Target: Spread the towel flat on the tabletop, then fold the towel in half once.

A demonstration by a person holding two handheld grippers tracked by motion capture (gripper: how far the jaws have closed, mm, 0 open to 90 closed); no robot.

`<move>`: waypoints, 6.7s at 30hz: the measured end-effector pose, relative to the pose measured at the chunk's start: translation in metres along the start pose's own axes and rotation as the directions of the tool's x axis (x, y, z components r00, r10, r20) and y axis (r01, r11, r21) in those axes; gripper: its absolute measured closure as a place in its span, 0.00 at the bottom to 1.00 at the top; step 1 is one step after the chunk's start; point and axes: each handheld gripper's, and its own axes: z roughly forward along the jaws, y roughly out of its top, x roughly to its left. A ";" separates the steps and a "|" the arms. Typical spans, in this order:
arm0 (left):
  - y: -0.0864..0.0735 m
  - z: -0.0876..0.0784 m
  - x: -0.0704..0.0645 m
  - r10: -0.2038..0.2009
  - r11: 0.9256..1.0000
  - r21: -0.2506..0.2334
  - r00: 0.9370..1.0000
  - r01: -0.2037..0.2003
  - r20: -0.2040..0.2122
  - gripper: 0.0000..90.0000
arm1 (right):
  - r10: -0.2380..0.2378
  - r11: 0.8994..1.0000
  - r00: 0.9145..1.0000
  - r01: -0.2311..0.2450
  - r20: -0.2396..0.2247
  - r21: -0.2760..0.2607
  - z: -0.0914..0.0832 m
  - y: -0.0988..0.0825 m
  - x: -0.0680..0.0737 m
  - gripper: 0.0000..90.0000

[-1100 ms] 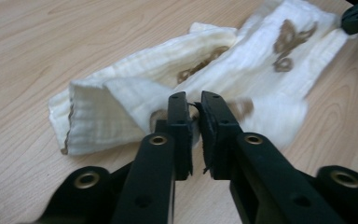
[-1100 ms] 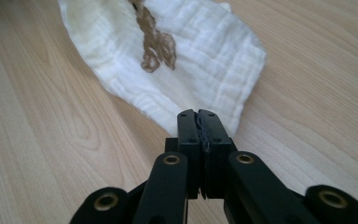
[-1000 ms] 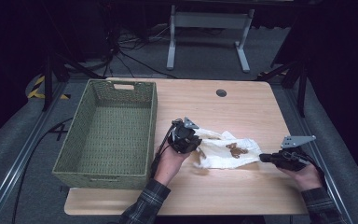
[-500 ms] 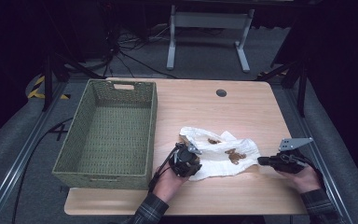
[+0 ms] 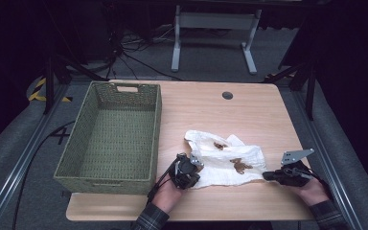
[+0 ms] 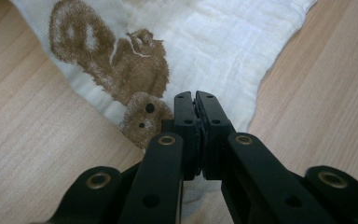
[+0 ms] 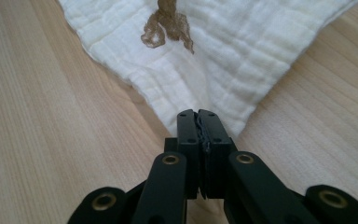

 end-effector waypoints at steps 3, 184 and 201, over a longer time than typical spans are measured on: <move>-0.002 -0.002 -0.002 0.006 1.000 0.013 1.000 -0.006 0.008 0.99 | -0.007 1.000 1.000 0.007 -0.008 0.001 0.000 -0.001 0.003 0.99; 0.096 0.010 0.096 -0.205 0.959 -0.239 0.956 0.153 -0.209 1.00 | 0.136 0.979 0.961 -0.094 0.240 -0.179 0.005 0.072 -0.102 0.99; 0.090 -0.031 0.062 -0.145 0.957 -0.280 0.964 0.080 -0.221 1.00 | 0.114 0.964 0.969 -0.054 0.218 -0.262 -0.032 0.063 -0.072 0.99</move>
